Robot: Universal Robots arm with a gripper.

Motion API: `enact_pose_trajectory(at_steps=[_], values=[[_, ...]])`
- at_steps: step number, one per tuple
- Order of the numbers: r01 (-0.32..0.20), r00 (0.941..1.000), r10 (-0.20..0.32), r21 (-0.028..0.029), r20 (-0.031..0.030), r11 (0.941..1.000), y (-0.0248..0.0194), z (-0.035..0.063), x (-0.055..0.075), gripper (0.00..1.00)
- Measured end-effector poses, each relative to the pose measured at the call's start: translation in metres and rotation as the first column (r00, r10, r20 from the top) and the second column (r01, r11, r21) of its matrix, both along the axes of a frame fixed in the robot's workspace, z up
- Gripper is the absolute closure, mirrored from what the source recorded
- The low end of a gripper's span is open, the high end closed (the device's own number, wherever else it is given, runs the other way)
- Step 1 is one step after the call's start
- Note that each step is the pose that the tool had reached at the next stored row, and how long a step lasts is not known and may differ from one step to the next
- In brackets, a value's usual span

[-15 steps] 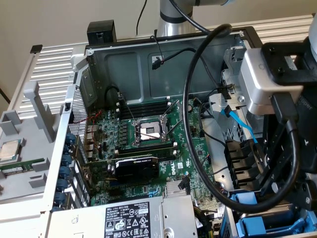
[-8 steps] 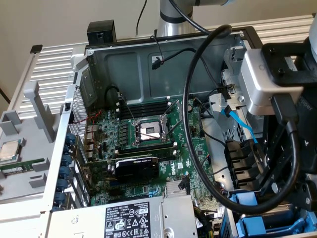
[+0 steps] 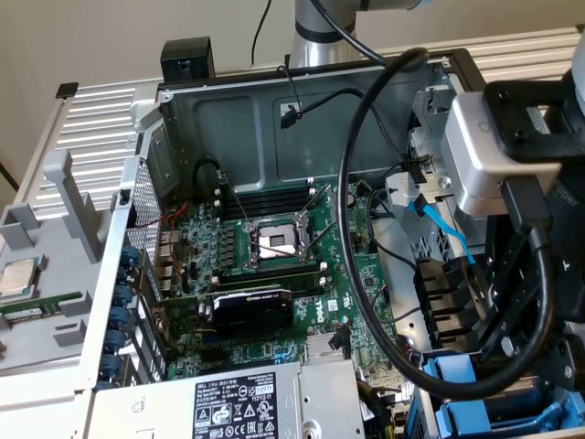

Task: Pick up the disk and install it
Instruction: 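Insert the second disk wire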

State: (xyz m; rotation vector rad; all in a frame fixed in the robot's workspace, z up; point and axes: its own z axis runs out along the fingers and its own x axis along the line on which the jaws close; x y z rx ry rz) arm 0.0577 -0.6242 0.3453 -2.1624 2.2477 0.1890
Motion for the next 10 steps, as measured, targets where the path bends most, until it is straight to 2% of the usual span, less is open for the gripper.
enact_pose_trajectory(at_steps=[7, 10], values=[[0.000, 1.0000, 0.000, 0.0008, 0.0000, 1.0000, -0.0001, -0.0004, 0.0000, 0.84], [0.000, 1.0000, 0.000, 0.0037, 0.0005, 1.0000, 0.0000, -0.0006, 0.0000, 0.84]])
